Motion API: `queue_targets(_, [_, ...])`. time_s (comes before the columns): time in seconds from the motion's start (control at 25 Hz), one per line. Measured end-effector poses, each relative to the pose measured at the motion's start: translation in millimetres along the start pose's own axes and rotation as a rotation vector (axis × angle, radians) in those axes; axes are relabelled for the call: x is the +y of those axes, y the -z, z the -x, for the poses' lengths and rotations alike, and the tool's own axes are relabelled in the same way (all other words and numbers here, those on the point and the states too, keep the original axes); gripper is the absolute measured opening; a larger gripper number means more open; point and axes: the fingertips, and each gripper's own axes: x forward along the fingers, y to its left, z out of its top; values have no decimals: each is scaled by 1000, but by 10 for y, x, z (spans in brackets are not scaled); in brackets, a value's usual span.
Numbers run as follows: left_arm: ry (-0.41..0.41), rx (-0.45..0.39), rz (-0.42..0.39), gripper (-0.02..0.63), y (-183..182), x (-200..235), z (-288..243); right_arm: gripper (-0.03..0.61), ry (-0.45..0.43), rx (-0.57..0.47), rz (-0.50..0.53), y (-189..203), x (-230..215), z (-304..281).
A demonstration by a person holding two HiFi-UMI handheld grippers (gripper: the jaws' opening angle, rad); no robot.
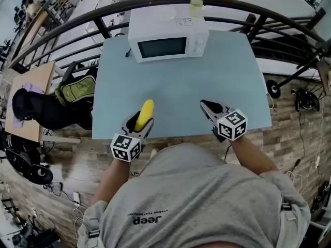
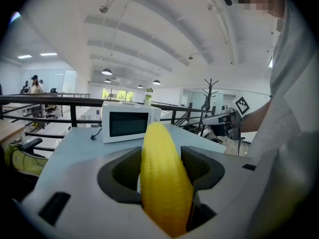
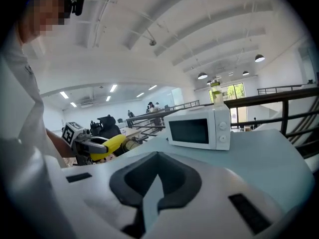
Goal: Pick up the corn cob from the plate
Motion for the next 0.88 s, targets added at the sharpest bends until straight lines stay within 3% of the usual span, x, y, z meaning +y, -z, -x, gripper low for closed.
queue_targets(0.2, [-11,60,19,261,258,-25,-60,15,4,78,-45,365,-89,22])
queue_targets(0.44, [2,42,38,261,205,-66,-58,14,-12,67,-115,426,-134,78])
queue_targets(0.88, [12,46,54,261,215,-90,-74,14,-38,92,-69,424,-75,30])
